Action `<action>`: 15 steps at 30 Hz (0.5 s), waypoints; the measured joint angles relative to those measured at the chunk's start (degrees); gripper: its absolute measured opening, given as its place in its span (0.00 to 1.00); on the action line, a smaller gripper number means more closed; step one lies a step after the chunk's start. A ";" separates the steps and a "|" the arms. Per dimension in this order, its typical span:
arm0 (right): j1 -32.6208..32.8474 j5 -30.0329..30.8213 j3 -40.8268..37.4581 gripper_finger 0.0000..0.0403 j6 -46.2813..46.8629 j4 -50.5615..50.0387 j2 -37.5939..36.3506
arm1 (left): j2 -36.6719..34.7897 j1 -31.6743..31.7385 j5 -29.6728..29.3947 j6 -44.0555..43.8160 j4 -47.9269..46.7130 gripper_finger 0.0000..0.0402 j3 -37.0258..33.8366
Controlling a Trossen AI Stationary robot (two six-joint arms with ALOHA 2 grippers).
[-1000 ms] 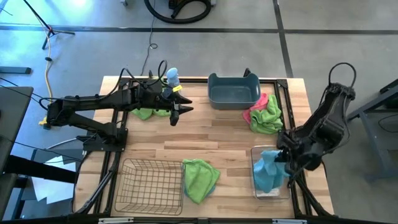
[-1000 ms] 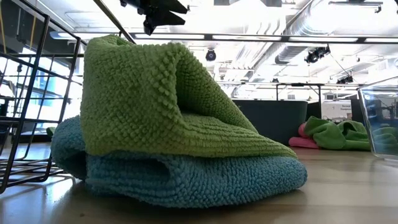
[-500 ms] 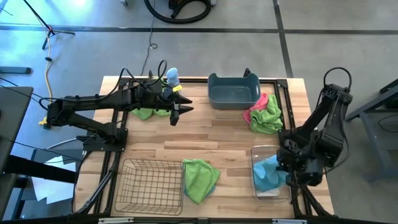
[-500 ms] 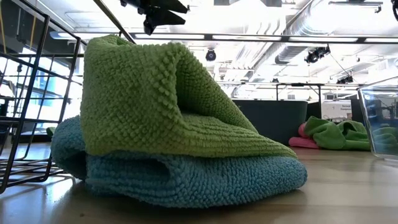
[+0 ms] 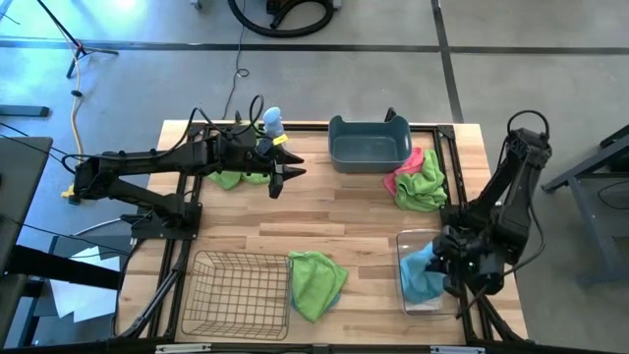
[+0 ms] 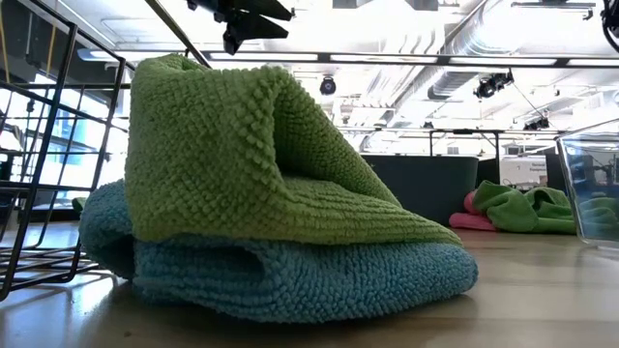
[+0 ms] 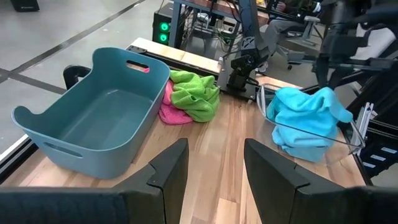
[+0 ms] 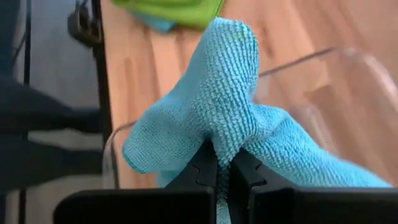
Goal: Sort microfiber towel by color & place in baskets
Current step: Put the left blue towel into the transparent bin
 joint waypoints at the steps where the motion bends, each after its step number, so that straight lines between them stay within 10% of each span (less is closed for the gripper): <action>1: -0.02 0.69 -0.77 0.00 0.02 0.14 -0.56 | 0.00 0.00 -0.47 -0.02 -0.02 0.35 -0.01; 15: -1.23 -12.99 -6.73 0.00 1.15 0.88 -2.89 | 0.00 0.00 -3.07 -0.04 0.00 0.35 0.01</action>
